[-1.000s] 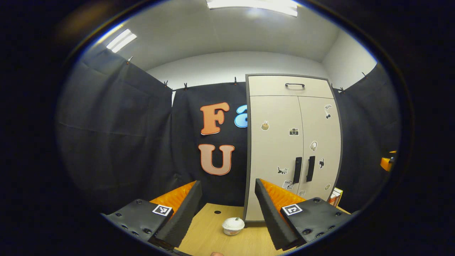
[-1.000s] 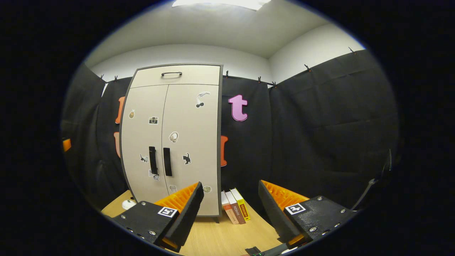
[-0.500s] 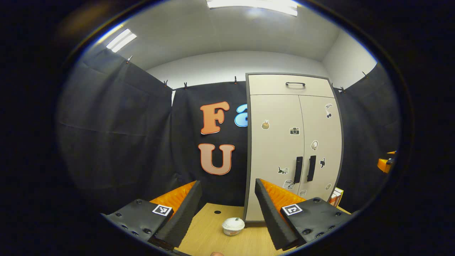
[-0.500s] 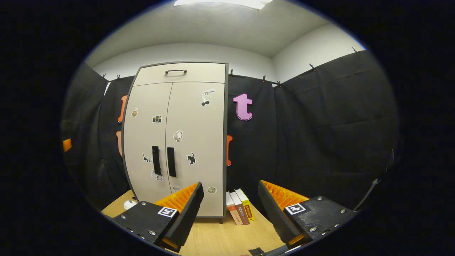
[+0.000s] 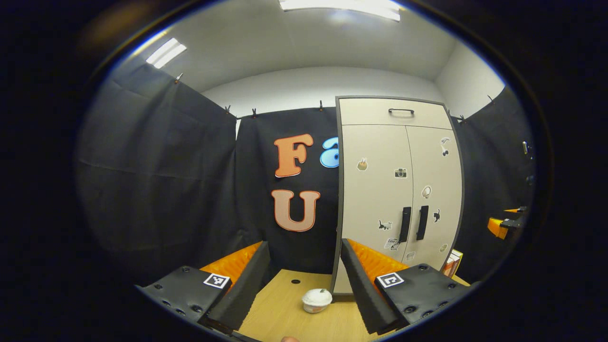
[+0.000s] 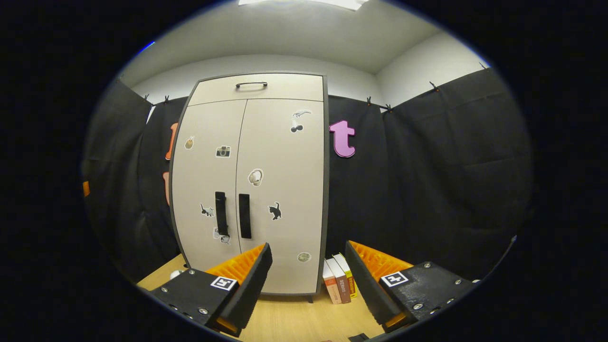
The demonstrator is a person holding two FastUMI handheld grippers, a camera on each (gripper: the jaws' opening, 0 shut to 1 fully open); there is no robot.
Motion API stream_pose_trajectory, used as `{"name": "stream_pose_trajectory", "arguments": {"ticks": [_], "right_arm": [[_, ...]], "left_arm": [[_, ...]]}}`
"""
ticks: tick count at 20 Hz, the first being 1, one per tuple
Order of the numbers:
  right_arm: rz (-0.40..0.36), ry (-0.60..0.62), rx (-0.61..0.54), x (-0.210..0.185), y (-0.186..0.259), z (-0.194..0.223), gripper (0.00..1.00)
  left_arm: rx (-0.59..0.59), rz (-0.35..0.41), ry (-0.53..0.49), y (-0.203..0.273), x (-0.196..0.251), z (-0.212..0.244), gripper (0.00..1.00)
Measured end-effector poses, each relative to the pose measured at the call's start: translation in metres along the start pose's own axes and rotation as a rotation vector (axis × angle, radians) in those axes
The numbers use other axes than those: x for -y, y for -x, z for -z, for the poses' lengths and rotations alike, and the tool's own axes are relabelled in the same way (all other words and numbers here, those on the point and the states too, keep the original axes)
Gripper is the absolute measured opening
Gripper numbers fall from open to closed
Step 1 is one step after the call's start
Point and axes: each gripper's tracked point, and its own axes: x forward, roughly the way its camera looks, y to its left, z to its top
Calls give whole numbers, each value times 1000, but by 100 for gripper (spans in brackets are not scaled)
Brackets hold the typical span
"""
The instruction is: Open the right door of the double-door shoe cabinet with the right hand, and open the left door with the left hand.
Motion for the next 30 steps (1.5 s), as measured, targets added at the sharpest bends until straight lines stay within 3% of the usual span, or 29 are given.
{"name": "stream_pose_trajectory", "arguments": {"ticks": [12, 21, 26, 30], "right_arm": [[-109, -1, -38, -91, -90, 12, 95], [-123, 0, -78, -129, -176, 31, 95], [-121, -28, -106, -142, -214, 42, 92], [-108, -22, -107, -148, -232, 44, 78]], "left_arm": [[-21, -113, -5, 15, -55, 11, 96], [-30, -166, -26, 13, -79, 19, 96], [-39, -184, -41, 1, -89, 28, 96], [-53, -196, -32, -3, -100, 38, 97]]}}
